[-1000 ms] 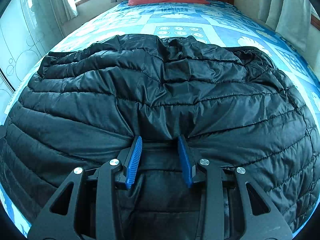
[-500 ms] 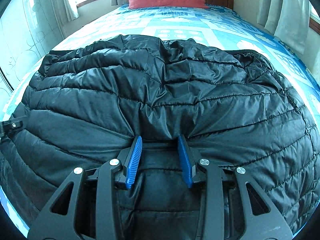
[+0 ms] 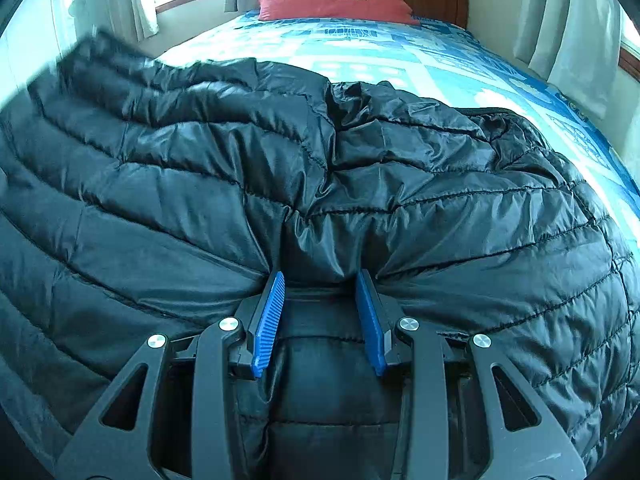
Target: Fold large clothes
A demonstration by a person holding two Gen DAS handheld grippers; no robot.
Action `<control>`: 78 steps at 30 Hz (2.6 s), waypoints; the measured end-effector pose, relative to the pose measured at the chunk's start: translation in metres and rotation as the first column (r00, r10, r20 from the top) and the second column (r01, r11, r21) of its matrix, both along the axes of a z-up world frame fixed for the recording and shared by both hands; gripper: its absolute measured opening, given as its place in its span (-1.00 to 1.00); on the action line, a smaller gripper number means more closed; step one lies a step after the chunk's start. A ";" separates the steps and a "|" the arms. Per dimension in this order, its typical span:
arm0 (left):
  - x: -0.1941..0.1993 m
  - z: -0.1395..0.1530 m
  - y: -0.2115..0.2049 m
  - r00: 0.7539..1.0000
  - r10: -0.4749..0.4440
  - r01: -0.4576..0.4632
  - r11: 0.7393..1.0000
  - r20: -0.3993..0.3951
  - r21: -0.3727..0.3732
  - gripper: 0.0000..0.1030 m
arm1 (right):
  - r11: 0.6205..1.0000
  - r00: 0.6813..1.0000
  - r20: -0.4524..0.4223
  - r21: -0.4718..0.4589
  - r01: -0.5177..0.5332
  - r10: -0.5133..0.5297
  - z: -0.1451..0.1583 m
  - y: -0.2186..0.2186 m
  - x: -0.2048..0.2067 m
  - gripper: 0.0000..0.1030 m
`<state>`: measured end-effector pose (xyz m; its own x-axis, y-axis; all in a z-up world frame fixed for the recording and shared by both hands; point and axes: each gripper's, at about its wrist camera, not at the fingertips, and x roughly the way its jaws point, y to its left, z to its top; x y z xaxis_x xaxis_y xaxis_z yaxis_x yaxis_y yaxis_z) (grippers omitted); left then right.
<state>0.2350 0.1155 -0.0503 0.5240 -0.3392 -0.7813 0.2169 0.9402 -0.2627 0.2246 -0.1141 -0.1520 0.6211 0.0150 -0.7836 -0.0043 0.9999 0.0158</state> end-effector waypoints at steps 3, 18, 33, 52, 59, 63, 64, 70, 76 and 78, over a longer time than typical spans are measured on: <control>-0.009 0.021 -0.024 0.999 -0.012 0.010 0.999 0.036 0.050 -0.71 | 1.000 1.000 0.009 0.027 -0.004 0.003 0.006 -0.005 -0.002 -0.29; -0.022 0.063 -0.161 0.984 -0.138 0.112 0.969 0.111 0.219 -0.71 | 0.986 0.985 0.107 0.113 0.120 -0.132 0.052 -0.117 -0.082 -0.24; -0.036 0.030 -0.341 0.956 -0.286 0.254 0.919 0.066 0.303 -0.71 | 0.924 0.918 0.108 0.067 0.377 -0.383 0.040 -0.238 -0.156 -0.06; -0.082 -0.022 -0.412 0.954 -0.271 0.215 0.916 0.126 0.338 -0.13 | 0.873 0.875 0.032 0.086 0.479 -0.483 0.006 -0.302 -0.181 -0.06; -0.103 0.018 -0.416 0.942 -0.304 0.271 0.939 0.141 0.214 0.03 | 0.864 0.864 0.034 0.068 0.500 -0.503 0.011 -0.308 -0.188 -0.06; -0.122 0.041 -0.413 0.913 -0.353 0.307 0.925 0.207 0.222 0.04 | 0.867 0.866 0.047 0.057 0.495 -0.498 0.019 -0.304 -0.190 -0.06; -0.123 0.045 -0.410 0.911 -0.352 0.306 0.926 0.214 0.220 0.04 | 0.869 0.868 0.054 0.052 0.492 -0.494 0.022 -0.301 -0.190 -0.06; -0.117 0.057 -0.369 0.928 -0.298 0.259 0.947 0.224 0.189 0.04 | 0.887 0.883 0.082 0.031 0.461 -0.462 0.038 -0.282 -0.185 -0.06; -0.101 0.067 -0.311 0.950 -0.193 0.160 0.976 0.245 0.151 0.04 | 0.906 0.900 0.109 0.014 0.424 -0.422 0.055 -0.259 -0.176 -0.06; -0.093 0.068 -0.288 0.956 -0.147 0.112 0.983 0.255 0.146 0.04 | 0.912 0.904 0.121 0.012 0.411 -0.409 0.062 -0.251 -0.172 -0.06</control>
